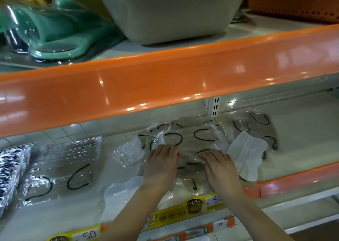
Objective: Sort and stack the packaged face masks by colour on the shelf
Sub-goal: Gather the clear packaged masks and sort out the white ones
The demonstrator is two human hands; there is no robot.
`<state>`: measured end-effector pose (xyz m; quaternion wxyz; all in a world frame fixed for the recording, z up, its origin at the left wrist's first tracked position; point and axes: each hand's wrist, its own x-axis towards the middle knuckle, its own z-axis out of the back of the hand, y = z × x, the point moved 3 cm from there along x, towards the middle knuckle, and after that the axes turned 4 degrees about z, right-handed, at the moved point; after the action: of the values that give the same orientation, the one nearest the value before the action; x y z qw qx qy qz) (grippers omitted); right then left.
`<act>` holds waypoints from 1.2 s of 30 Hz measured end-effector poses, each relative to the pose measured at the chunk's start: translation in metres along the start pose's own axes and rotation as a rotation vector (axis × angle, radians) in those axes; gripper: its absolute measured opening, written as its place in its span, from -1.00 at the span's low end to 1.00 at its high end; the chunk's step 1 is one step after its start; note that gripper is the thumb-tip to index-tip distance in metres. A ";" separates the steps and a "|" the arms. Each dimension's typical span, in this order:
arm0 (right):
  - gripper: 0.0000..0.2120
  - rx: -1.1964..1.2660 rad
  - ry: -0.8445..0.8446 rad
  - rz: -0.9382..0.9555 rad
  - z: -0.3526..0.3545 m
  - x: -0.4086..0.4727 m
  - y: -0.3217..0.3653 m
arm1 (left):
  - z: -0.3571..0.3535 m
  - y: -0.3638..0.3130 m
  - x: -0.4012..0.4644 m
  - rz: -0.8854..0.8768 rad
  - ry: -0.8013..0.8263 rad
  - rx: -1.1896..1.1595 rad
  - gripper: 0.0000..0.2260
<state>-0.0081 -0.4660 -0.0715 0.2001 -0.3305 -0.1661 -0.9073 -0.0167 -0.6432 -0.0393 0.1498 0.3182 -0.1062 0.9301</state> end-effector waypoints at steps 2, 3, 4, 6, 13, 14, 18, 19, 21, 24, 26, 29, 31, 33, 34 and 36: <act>-0.78 0.005 -0.037 -0.007 0.002 0.007 0.005 | 0.002 0.001 -0.004 -0.049 -0.013 0.078 -0.92; -0.84 0.015 -0.058 -0.007 0.003 0.010 0.008 | 0.003 0.001 -0.007 -0.048 0.010 0.106 -0.82; -0.88 0.033 -0.076 -0.009 0.003 0.014 0.011 | 0.003 0.001 -0.010 -0.043 0.036 0.125 -0.73; -0.88 0.079 -0.092 -0.007 0.001 0.021 0.018 | 0.007 0.004 -0.016 -0.021 0.069 0.144 -0.63; -0.87 0.115 -0.014 0.046 -0.021 0.041 0.050 | 0.027 0.044 -0.029 0.033 -0.060 0.154 -0.75; -0.88 0.108 0.025 0.062 -0.026 0.042 0.055 | 0.031 0.053 -0.030 0.047 -0.069 0.155 -0.75; -0.84 0.139 0.033 0.080 -0.036 0.053 0.083 | 0.049 0.085 -0.040 0.096 -0.096 0.174 -0.85; -0.80 0.156 0.033 0.088 -0.038 0.057 0.093 | 0.054 0.094 -0.044 0.112 -0.100 0.184 -0.85; -0.81 0.162 0.046 0.120 -0.046 0.063 0.110 | 0.063 0.112 -0.052 0.147 -0.112 0.204 -0.85; -0.83 0.173 0.076 0.154 -0.057 0.070 0.135 | 0.076 0.136 -0.066 0.180 -0.146 0.236 -0.83; -0.84 0.165 0.073 0.179 -0.065 0.075 0.155 | 0.086 0.152 -0.076 0.186 -0.157 0.245 -0.80; -0.80 0.191 0.068 0.221 -0.079 0.082 0.186 | 0.101 0.177 -0.089 0.212 -0.144 0.233 -0.77; -0.76 0.245 0.076 0.250 -0.086 0.085 0.207 | 0.108 0.196 -0.099 0.236 -0.133 0.266 -0.83; -0.74 0.232 0.116 0.291 -0.090 0.084 0.224 | 0.114 0.215 -0.107 0.246 -0.127 0.308 -0.86; -0.69 0.230 0.145 0.314 -0.093 0.084 0.234 | 0.117 0.224 -0.111 0.254 -0.128 0.324 -0.87; -0.48 0.270 0.219 0.322 -0.100 0.082 0.249 | 0.123 0.238 -0.117 0.264 -0.144 0.347 -0.90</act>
<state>-0.0012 -0.7455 -0.0480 0.4014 -0.2224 -0.2085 -0.8636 0.0577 -0.9259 -0.0407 -0.0381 0.3882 0.0043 0.9208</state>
